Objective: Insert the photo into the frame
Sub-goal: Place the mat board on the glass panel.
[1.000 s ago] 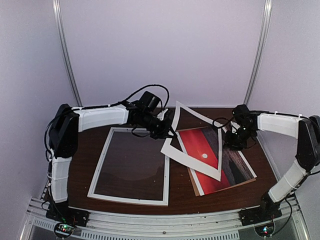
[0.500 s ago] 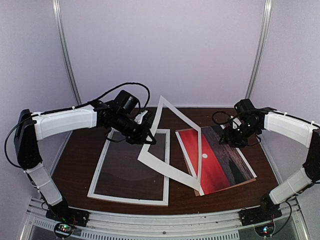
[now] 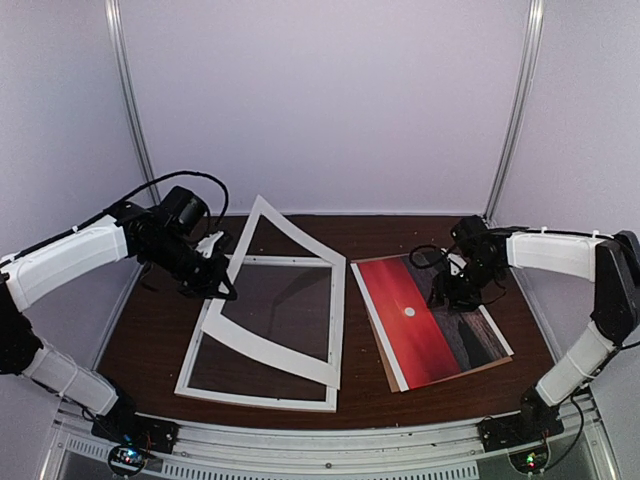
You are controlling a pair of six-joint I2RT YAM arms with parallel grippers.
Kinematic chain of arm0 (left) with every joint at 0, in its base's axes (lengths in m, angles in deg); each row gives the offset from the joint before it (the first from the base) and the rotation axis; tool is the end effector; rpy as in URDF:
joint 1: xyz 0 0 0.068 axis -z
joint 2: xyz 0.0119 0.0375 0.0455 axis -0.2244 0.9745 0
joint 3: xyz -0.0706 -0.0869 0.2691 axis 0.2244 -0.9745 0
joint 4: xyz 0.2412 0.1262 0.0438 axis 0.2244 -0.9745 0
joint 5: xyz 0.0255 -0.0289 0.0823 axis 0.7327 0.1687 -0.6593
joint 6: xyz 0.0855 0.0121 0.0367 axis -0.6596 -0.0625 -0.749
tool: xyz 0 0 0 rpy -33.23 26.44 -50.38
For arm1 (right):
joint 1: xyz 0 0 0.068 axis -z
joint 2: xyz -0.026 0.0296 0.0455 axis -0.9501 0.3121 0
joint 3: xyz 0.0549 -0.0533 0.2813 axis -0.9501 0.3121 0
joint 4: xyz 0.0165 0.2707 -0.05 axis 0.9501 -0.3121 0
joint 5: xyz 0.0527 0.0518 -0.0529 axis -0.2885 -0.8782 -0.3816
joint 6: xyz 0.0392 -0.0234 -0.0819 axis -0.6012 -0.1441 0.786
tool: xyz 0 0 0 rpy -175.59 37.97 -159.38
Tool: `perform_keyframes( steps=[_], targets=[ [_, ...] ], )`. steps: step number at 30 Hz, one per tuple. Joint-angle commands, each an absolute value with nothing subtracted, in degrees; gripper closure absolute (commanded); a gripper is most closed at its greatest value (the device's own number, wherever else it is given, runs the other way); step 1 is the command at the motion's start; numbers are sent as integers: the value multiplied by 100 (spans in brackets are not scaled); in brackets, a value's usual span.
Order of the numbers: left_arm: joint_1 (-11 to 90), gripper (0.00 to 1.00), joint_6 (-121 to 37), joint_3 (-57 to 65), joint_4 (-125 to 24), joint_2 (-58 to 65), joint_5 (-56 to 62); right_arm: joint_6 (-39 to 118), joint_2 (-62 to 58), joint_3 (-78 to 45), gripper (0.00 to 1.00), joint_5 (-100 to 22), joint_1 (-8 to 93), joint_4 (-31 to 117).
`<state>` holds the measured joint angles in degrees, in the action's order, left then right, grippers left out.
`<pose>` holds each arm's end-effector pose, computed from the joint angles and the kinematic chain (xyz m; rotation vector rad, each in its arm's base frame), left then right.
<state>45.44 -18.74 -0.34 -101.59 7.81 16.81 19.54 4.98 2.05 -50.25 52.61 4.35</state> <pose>0.2446 -0.1930 0.2647 0.0850 2.8065 -0.8513 0.2909 0.1298 0.1698 0.1074 2.8834 0.6284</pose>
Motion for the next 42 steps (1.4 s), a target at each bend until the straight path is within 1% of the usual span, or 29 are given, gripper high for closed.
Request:
perform_keyframes(
  steps=[1,5,12,28,42],
  targets=[
    [4225,100,-2435,-194,-11056,562,972,1932,757,166,42,-5055,5145,669],
    [4046,100,-2641,-228,-11459,660,469,1942,1033,38,42,-5070,5012,706],
    [3969,100,-2695,-325,-11606,801,284,1971,1371,-92,43,-5056,4884,748],
    [3977,100,-2194,-1058,-10984,531,898,1955,1728,-233,43,-5086,4717,821],
    [4030,100,-2336,-1048,-10719,846,1097,1971,1750,-174,44,-5047,4694,811]
  ],
)
